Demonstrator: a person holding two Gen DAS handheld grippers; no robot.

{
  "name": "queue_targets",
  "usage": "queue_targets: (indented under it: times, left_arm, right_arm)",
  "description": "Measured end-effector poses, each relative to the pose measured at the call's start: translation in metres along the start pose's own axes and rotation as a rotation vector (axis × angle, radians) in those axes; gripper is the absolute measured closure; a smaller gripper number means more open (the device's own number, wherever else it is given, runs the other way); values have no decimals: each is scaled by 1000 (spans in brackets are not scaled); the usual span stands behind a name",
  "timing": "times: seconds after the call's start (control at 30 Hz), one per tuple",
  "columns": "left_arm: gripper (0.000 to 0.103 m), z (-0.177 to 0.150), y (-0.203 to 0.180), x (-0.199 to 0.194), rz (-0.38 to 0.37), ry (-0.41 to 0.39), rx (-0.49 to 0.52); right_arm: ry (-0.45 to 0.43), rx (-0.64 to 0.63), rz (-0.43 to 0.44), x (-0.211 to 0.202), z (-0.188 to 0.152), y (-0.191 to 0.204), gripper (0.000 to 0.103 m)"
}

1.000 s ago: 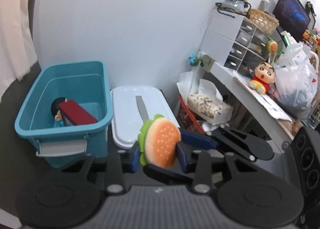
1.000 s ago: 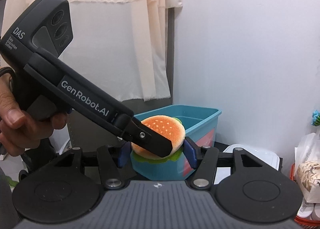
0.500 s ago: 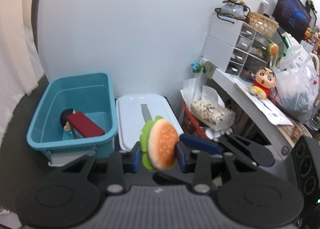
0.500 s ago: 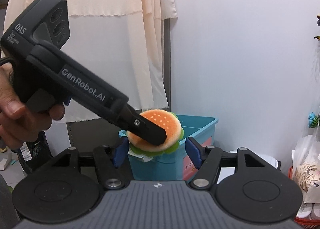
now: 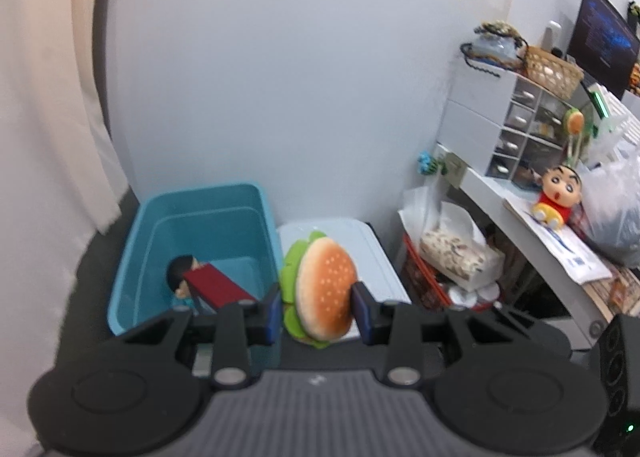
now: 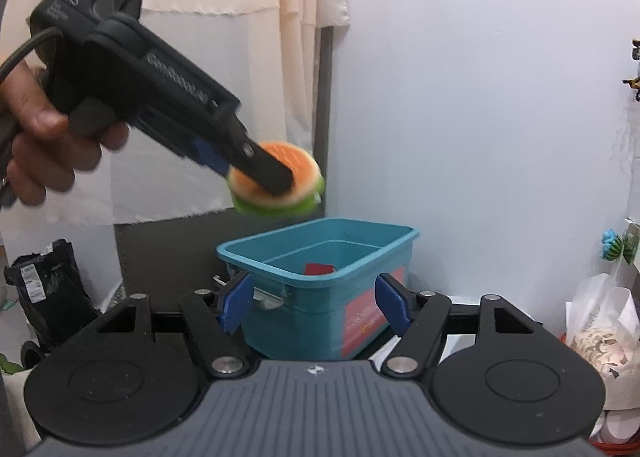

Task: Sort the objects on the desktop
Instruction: 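Carry the hamburger plush in the right gripper up toward the teal bin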

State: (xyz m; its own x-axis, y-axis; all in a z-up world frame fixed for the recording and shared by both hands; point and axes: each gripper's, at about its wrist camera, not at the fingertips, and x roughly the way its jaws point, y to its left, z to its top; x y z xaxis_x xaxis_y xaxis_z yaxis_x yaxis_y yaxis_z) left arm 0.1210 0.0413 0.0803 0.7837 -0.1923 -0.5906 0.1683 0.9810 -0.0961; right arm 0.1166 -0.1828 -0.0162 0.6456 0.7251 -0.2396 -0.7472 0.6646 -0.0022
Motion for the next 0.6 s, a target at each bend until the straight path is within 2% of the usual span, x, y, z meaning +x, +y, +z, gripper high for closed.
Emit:
queue_targets:
  times: [0.23, 0.47, 0.6]
  left_arm:
    - [64, 15, 19, 4, 40, -22, -1]
    - [64, 26, 32, 21, 63, -22, 10]
    - [64, 32, 40, 30, 73, -16, 11]
  right_arm:
    - [51, 16, -53, 7, -4, -9, 31]
    - [166, 24, -83, 23, -17, -14, 30]
    - [201, 22, -89, 30, -20, -15, 27]
